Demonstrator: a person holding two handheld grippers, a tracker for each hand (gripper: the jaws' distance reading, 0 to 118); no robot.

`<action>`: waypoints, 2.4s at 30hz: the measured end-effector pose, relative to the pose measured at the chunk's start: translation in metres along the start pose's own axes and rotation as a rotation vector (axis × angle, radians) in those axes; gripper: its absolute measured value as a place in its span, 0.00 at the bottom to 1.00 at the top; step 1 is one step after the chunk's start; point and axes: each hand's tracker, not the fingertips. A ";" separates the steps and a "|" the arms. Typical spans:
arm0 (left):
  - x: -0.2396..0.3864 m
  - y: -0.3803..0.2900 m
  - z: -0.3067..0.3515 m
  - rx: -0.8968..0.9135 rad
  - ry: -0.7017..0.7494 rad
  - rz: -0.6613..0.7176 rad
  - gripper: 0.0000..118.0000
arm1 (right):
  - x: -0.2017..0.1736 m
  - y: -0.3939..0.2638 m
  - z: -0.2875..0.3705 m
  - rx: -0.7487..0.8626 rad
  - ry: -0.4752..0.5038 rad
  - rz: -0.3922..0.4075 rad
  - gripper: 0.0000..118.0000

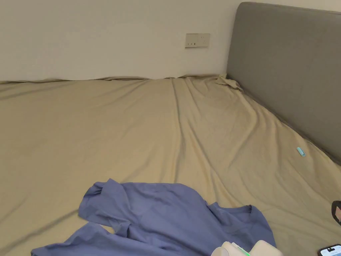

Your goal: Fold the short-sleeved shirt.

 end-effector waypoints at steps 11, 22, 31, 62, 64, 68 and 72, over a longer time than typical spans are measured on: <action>-0.083 -0.055 0.182 0.191 0.070 0.129 0.28 | -0.041 0.000 -0.005 -0.005 0.137 -0.001 0.02; -0.190 -0.194 0.325 0.237 0.630 0.557 0.11 | -0.104 -0.006 -0.009 -0.028 0.270 0.042 0.02; -0.274 -0.197 0.229 0.106 0.535 0.773 0.73 | -0.119 -0.009 -0.031 -0.109 0.280 0.148 0.02; -0.262 -0.237 0.238 0.307 0.462 0.915 0.07 | -0.036 -0.065 -0.191 -0.581 0.185 -0.071 0.08; -0.262 -0.239 0.240 0.349 0.453 0.939 0.07 | -0.050 -0.057 -0.168 -0.534 0.108 -0.026 0.08; -0.246 -0.232 0.263 0.471 0.419 0.915 0.06 | -0.060 -0.046 -0.146 -0.421 0.147 -0.054 0.07; -0.218 -0.211 0.315 0.568 0.460 0.809 0.06 | -0.081 -0.001 -0.087 -0.221 0.209 0.001 0.07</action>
